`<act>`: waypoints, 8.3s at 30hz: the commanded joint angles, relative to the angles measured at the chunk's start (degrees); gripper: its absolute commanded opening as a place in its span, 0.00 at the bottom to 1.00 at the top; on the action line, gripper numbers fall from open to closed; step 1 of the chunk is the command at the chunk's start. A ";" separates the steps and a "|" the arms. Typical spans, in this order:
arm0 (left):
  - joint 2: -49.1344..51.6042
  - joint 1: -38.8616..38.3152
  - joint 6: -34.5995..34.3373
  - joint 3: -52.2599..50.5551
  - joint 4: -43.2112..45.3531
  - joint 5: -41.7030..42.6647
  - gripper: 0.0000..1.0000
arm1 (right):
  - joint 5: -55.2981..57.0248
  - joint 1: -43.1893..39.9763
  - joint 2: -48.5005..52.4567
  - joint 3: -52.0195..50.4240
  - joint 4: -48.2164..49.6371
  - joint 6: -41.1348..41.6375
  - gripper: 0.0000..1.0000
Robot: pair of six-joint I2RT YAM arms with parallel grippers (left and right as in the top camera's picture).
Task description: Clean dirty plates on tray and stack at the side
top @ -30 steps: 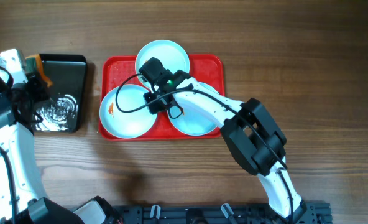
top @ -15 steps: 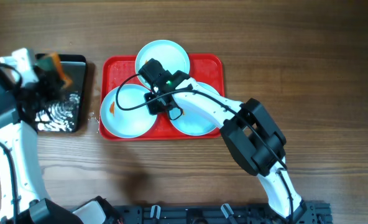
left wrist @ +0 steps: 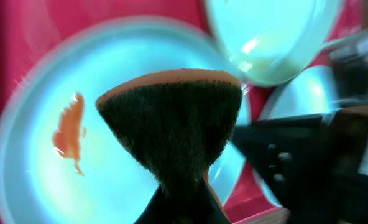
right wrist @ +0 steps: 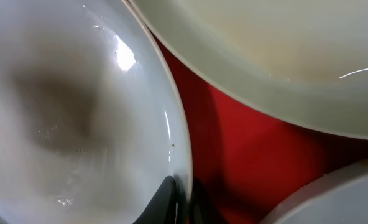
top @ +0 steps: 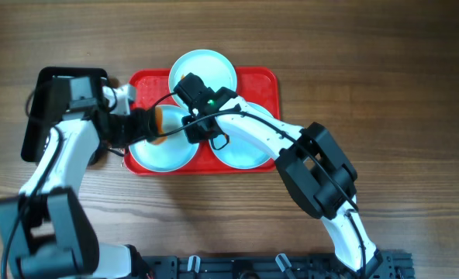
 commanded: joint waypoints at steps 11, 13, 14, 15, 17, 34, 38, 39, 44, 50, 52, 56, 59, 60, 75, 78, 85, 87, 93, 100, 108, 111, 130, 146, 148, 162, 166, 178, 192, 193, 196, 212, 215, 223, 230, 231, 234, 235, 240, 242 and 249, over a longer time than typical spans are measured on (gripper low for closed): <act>9.14 -0.76 -3.82 -0.85 2.36 -21.77 0.04 | 1.62 -0.46 0.24 1.03 -1.46 -0.74 0.09; 9.11 -0.76 -3.65 -0.85 2.84 -31.23 0.04 | 1.64 -0.46 0.24 1.03 -1.84 -0.92 0.09; 9.09 -0.76 -3.41 -0.85 3.56 -34.25 0.04 | 1.64 -0.46 0.24 1.03 -1.90 -1.18 0.09; 9.09 -0.76 -3.41 -0.85 4.15 -35.39 0.04 | 1.64 -0.46 0.24 1.03 -1.90 -1.25 0.09; 8.74 -0.79 -3.45 -0.68 5.70 -35.58 0.04 | 1.68 -0.46 0.24 1.03 -1.86 -1.27 0.09; 6.84 -1.20 -6.82 -0.07 7.74 -4.28 0.04 | 2.03 -0.46 0.24 1.03 -1.88 -1.16 0.09; 11.34 -3.69 -6.71 -0.04 8.83 -3.76 0.04 | 2.03 -0.46 0.24 1.03 -1.86 -1.18 0.09; 12.35 -4.48 -6.40 -0.07 8.83 -3.80 0.04 | 2.03 -0.46 0.24 1.03 -1.86 -1.18 0.09; 13.49 -5.53 -6.43 -0.04 6.38 -19.39 0.04 | 2.08 -0.46 0.24 1.03 -2.23 -1.31 0.09; 10.78 -4.63 -6.45 1.51 0.31 -39.45 0.04 | 2.29 -0.81 0.24 1.03 -2.47 -1.31 0.08; 9.03 -4.63 -6.45 2.91 -0.96 -43.60 0.04 | 2.29 -0.83 0.24 1.03 -2.49 -1.31 0.07; 3.91 -4.70 -6.40 6.05 -2.32 -48.87 0.04 | 2.34 -0.83 0.24 1.03 -2.51 -1.33 0.05; -0.20 -4.81 -6.45 6.12 -2.10 -48.50 0.04 | 3.02 -0.83 -0.04 1.27 -2.58 -1.46 0.04; -1.33 -4.87 -6.43 6.12 -1.88 -47.15 0.04 | 3.19 -0.83 -0.31 1.79 -2.86 -1.86 0.04; -3.87 -4.92 -6.43 5.90 -1.51 -21.92 0.04 | 39.43 -0.35 -11.17 26.16 -26.32 -17.88 0.04; -3.87 -4.92 -6.40 5.86 -1.68 -19.19 0.04 | 51.12 3.10 -13.05 26.16 -26.27 -18.86 0.05; -3.87 -5.29 -6.40 5.84 -1.66 -18.80 0.04 | 70.16 12.85 -13.03 26.14 -22.56 -26.82 0.04; -3.87 -5.29 -6.40 5.84 -1.66 -18.80 0.04 | 75.76 14.97 -13.03 26.14 -20.70 -29.86 0.04; -3.87 -5.29 -6.40 5.57 -1.66 -18.80 0.04 | 77.22 15.96 -13.03 26.14 -20.13 -28.46 0.04; -3.87 -5.29 -6.40 5.57 -1.70 -18.78 0.04 | 49.42 10.16 -13.31 26.14 -29.97 1.25 0.04; -3.87 -5.29 -6.40 5.57 -1.64 -18.82 0.04 | 4.50 -32.81 -16.35 25.16 -37.22 3.96 0.04; -3.87 -5.29 -6.40 5.57 -1.64 -18.82 0.04 | -6.27 -46.82 -16.35 22.21 -35.91 1.62 0.04; -3.87 -4.66 -6.43 5.60 8.13 -19.23 0.04 | -27.43 -52.63 -16.37 -8.46 -19.45 -11.93 1.00; 11.63 26.56 -3.65 5.57 22.67 -26.36 0.14 | -14.25 -21.00 -16.37 -8.48 -5.25 -6.86 1.00; 11.63 27.52 -3.65 5.60 23.28 -22.45 0.65 | -13.70 -20.41 -16.37 -8.39 -4.11 -7.26 1.00; 11.91 27.52 -3.41 5.57 20.48 -28.83 0.60 | -0.70 -17.75 -6.12 -3.02 11.80 -7.02 0.94; 11.91 27.52 -3.43 5.57 20.68 -27.63 0.60 | 2.67 -17.73 -3.34 -3.02 14.03 -4.20 0.89; 11.91 27.52 -3.43 5.57 20.92 -23.23 0.51 | 1.16 -10.23 2.05 -2.84 18.80 -2.56 0.05; 9.81 27.34 -3.41 5.60 20.50 -11.96 0.04 | -4.55 -1.29 1.99 -2.43 9.09 24.57 0.04; 9.05 27.34 -3.41 5.60 20.70 -9.25 0.04 | -3.74 -1.29 1.99 -2.43 8.57 26.05 0.04; 5.35 25.83 -3.41 5.60 20.20 -6.14 0.04 | 1.46 -1.42 1.86 -2.40 8.13 25.79 0.04; 5.38 23.32 -3.39 5.60 13.38 -26.91 0.63 | 10.40 -1.42 1.86 -2.43 2.01 19.67 0.05; 8.35 23.32 -3.15 5.60 14.97 -28.33 0.66 | 10.38 -1.42 1.86 -2.43 2.23 19.71 0.04; 13.51 23.32 -3.17 5.60 21.35 -28.33 0.63 | 10.36 -1.42 1.86 -2.43 2.08 19.65 0.04; 17.16 22.45 -3.21 5.60 24.55 -28.11 0.60 | 10.36 -1.42 1.88 -2.43 1.99 19.23 0.04; 17.73 22.34 -3.63 5.60 24.59 -28.11 0.53 | 10.34 -1.42 1.86 -2.43 1.99 18.99 0.04; 17.46 22.32 -3.61 6.32 24.52 -28.15 0.25 | 10.34 -1.42 1.88 -2.43 2.01 18.40 0.04; 16.70 22.29 -3.61 6.75 23.93 -28.15 0.17 | 10.36 -1.42 1.86 -2.43 2.03 18.38 0.04; 8.79 22.29 -3.61 6.88 22.51 -28.15 0.04 | 10.36 -1.42 1.86 -2.43 2.05 18.36 0.04; 4.92 22.16 -3.61 6.88 21.99 -28.09 0.04 | 10.34 -1.42 1.86 -2.43 2.05 18.38 0.04; -1.03 20.65 -1.51 4.90 21.31 -17.46 0.04 | 10.38 -1.42 1.86 -2.43 2.38 18.29 0.04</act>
